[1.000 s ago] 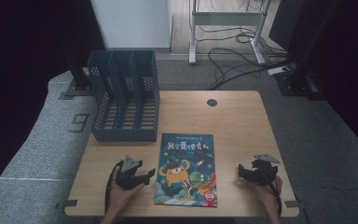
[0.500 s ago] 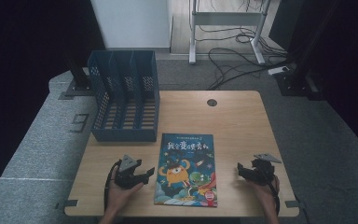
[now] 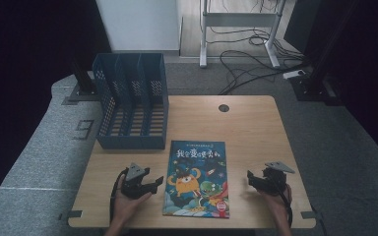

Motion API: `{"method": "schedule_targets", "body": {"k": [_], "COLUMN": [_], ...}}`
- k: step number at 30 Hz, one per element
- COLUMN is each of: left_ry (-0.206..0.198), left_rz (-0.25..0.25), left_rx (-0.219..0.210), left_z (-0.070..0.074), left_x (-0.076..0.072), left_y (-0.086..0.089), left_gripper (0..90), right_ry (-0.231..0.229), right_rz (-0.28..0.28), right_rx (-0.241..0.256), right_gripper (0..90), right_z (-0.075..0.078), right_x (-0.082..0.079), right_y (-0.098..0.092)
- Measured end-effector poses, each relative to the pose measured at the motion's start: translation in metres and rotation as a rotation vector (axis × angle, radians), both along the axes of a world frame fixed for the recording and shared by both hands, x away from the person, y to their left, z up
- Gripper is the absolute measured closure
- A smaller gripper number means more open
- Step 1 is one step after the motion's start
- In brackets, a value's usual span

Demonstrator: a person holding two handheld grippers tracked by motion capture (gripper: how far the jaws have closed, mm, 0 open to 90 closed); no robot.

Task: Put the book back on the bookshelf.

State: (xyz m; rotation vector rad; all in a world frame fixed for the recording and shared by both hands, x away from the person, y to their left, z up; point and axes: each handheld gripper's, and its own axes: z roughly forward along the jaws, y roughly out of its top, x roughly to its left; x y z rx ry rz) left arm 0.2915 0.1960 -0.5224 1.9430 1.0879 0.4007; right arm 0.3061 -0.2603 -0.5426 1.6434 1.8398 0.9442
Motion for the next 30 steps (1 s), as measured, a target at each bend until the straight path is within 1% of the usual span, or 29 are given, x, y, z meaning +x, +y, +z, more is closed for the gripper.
{"method": "schedule_targets", "body": {"k": [13, 26, 28, 30], "left_ry": [0.010, 0.026, 0.028, 0.030], "left_rz": [-0.001, -0.012, -0.013, -0.013], "left_rx": [0.011, 0.028, 0.028, 0.023], "left_z": [-0.004, -0.008, -0.009, -0.009], "left_x": [0.001, 0.002, 0.002, 0.002], "left_y": [-0.003, -0.007, -0.007, -0.008], "left_gripper": [30.8, 30.2, 30.2, 30.2], "right_ry": [-0.016, -0.030, -0.029, -0.028], "right_rz": [0.053, 0.110, 0.118, 0.126], "right_rx": [0.004, -0.008, -0.009, -0.020], "right_gripper": [15.7, 16.6, 16.6, 16.9], "right_z": [0.005, 0.009, 0.009, 0.009], "right_x": [0.005, 0.009, 0.010, 0.011], "right_y": [0.024, 0.053, 0.058, 0.063]}}
